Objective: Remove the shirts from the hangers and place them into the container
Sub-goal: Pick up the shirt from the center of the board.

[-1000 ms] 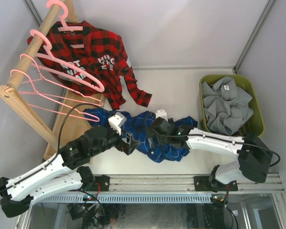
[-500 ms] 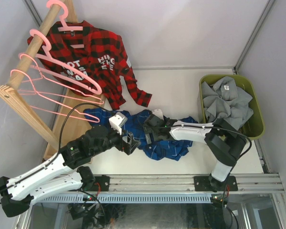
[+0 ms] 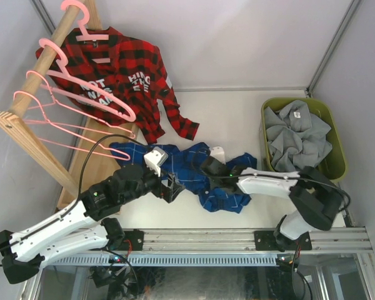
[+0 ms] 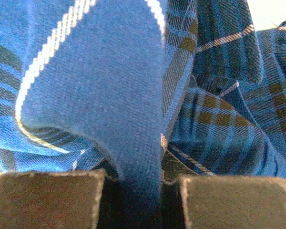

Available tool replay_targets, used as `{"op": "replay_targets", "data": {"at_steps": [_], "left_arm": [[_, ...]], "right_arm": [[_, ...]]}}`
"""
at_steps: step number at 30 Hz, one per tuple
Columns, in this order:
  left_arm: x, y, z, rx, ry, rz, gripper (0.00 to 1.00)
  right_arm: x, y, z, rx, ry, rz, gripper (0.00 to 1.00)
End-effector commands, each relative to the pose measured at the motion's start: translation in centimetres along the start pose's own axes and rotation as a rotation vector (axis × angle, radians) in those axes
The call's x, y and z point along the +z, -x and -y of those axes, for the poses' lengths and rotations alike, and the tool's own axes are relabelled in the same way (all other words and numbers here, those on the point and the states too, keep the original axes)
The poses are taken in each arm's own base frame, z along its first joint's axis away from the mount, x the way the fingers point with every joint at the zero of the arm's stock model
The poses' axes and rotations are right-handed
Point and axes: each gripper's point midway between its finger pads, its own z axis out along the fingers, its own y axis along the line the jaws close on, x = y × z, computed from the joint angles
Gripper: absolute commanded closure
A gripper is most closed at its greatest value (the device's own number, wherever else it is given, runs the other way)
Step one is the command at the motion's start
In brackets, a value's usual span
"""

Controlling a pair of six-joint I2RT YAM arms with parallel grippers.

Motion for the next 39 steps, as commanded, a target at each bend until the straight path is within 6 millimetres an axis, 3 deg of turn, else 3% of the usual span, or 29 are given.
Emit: {"op": "replay_targets", "data": {"at_steps": [1,6,14,21,30,35,39], "left_arm": [[0.2,1.3,0.4,-0.014,-0.007,0.041,0.00],[0.5,0.7,0.2,-0.011,0.002,0.019,0.00],[0.3,0.8,-0.1,-0.017,0.016,0.035,0.00],[0.5,0.8,0.1,-0.016,0.009,0.033,0.00],[0.5,0.9,0.0,-0.016,0.011,0.036,0.00],[0.4,0.9,0.0,-0.016,0.010,0.039,0.00],[0.5,0.9,0.1,-0.016,0.008,0.037,0.00]], "right_arm": [[-3.5,3.3,2.0,0.097,0.012,0.121,1.00],[-9.4,8.9,3.7,0.159,0.051,0.368,1.00],[-20.5,14.9,9.7,0.324,0.079,0.743,1.00],[-27.7,17.0,13.9,0.367,0.075,0.924,1.00],[-35.3,18.6,15.2,0.406,0.173,1.090,1.00],[-38.1,19.7,18.2,0.379,-0.001,1.122,1.00],[-39.1,20.6,20.5,0.316,-0.184,1.132,1.00]]}}
